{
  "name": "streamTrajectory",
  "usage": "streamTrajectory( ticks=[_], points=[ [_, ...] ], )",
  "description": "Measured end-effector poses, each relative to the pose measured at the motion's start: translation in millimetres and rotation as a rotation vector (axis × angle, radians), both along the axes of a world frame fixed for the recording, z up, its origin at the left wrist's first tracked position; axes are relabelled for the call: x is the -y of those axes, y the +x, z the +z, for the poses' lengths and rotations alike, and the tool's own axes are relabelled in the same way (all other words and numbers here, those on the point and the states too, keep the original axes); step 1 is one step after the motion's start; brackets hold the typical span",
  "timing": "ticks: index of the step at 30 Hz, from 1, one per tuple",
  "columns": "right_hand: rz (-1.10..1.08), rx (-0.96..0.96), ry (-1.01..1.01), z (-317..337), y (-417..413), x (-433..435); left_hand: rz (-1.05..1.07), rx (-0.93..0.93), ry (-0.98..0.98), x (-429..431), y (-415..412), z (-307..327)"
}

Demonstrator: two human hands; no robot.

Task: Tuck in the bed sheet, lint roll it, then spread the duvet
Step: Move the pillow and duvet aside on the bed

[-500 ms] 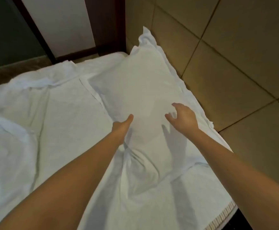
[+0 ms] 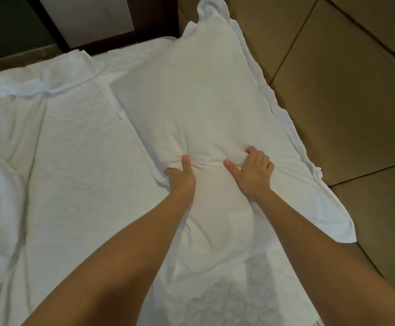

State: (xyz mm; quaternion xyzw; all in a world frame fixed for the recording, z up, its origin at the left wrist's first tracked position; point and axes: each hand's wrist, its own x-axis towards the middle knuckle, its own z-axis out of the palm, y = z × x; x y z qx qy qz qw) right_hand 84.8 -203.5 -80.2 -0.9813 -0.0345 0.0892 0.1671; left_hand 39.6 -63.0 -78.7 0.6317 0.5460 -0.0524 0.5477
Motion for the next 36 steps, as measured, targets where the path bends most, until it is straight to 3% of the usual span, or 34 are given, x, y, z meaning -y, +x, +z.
streamTrajectory(
  ticks=[7, 11, 17, 20, 23, 27, 30, 32, 36],
  points=[
    [0.064, 0.043, 0.061, 37, -10, -11, -0.037, 0.165, 0.045, -38, -42, 26],
    [0.034, -0.035, 0.102, 61, -65, -19, -0.047, 0.159, 0.090, -49, -91, 57],
    [-0.032, -0.081, 0.158, 61, -218, -52, -0.236, 0.055, 0.254, -90, -213, 92],
    [0.084, -0.192, 0.171, 58, -270, -46, -0.286, -0.109, 0.154, -106, -276, 78],
    [0.151, -0.145, 0.155, 59, -264, -37, -0.287, -0.214, 0.051, -116, -298, 64],
    [0.182, -0.046, 0.180, 71, -213, -41, -0.218, 0.057, 0.226, -118, -267, 74],
    [0.114, -0.002, 0.218, 77, -177, -44, -0.099, 0.151, 0.134, -118, -229, 76],
    [-0.041, -0.079, 0.228, 72, -161, -48, -0.080, 0.036, 0.065, -118, -209, 66],
    [-0.343, -0.449, 0.253, 45, -154, -58, -0.088, -0.188, 0.014, -112, -193, 40]
  ],
)
